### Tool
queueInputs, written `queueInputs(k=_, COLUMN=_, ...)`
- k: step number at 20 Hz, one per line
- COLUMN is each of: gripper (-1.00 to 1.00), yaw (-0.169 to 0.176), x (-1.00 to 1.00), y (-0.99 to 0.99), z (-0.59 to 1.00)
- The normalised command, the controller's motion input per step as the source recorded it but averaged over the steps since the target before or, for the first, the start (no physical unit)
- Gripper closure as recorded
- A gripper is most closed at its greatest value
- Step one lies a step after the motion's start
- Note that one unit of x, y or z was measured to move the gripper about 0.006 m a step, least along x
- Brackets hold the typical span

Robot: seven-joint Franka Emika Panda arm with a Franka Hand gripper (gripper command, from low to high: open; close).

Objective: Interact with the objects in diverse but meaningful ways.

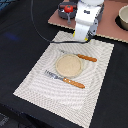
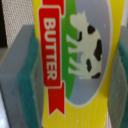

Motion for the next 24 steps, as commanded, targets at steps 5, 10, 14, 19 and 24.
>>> queueInputs(k=5, gripper=1.0, yaw=0.039, x=0.26, y=0.0, z=-0.29)
queueInputs(k=10, gripper=-1.0, yaw=0.03, x=0.03, y=-0.02, z=-0.26)
queueInputs(k=14, gripper=-1.0, yaw=0.016, x=-0.08, y=-0.12, z=0.21)
queueInputs(k=19, gripper=-1.0, yaw=0.018, x=-0.15, y=-0.03, z=0.69)
queueInputs(k=24, gripper=-1.0, yaw=0.006, x=-0.07, y=-0.03, z=0.91)
